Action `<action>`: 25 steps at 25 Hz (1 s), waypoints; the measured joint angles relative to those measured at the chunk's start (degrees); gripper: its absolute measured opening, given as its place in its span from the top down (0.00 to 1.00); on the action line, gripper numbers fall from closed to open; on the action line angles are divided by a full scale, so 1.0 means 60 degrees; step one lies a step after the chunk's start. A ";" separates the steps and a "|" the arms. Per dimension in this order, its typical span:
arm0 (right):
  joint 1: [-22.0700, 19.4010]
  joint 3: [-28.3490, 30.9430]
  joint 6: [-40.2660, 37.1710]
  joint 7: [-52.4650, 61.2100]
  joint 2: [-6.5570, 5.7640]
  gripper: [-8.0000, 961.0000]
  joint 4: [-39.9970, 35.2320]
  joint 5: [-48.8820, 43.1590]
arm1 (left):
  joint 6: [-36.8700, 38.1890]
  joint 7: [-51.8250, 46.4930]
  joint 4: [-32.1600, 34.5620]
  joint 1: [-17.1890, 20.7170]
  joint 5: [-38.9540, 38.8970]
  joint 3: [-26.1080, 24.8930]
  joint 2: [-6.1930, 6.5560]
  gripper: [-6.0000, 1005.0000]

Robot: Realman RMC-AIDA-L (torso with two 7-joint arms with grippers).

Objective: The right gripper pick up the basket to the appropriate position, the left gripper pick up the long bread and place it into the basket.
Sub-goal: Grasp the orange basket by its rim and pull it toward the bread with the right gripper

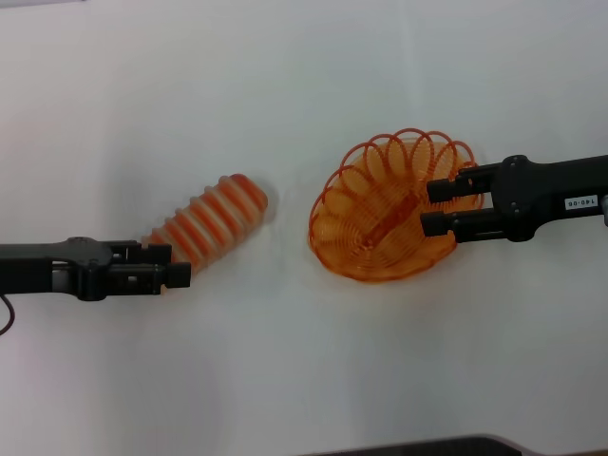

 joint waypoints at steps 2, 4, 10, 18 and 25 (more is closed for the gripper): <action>0.0005 0.0000 0.0000 0.0000 0.0000 0.34 0.0000 0.0000 | 0.0012 -0.0002 0.0008 -0.0004 0.0000 -0.0001 0.0000 0.25; 0.0010 0.0000 0.0004 0.0000 0.0000 0.34 0.0007 0.0000 | 0.0038 -0.0003 0.0016 -0.0013 0.0000 -0.0001 0.0000 0.25; 0.0015 0.0001 0.0044 0.0000 0.0008 0.35 0.0026 0.0000 | 0.0069 -0.0017 0.0019 -0.0019 0.0000 -0.0001 0.0000 0.25; 0.0109 0.0001 0.0033 0.0005 0.0014 0.35 0.0102 0.0027 | 0.0070 -0.0019 0.0019 -0.0034 0.0000 -0.0001 0.0004 0.25; 0.0737 0.0163 0.0055 0.0994 -0.0121 0.35 -0.0012 0.0726 | 0.0225 -0.0046 0.0048 -0.0099 -0.0048 -0.0036 0.0036 0.25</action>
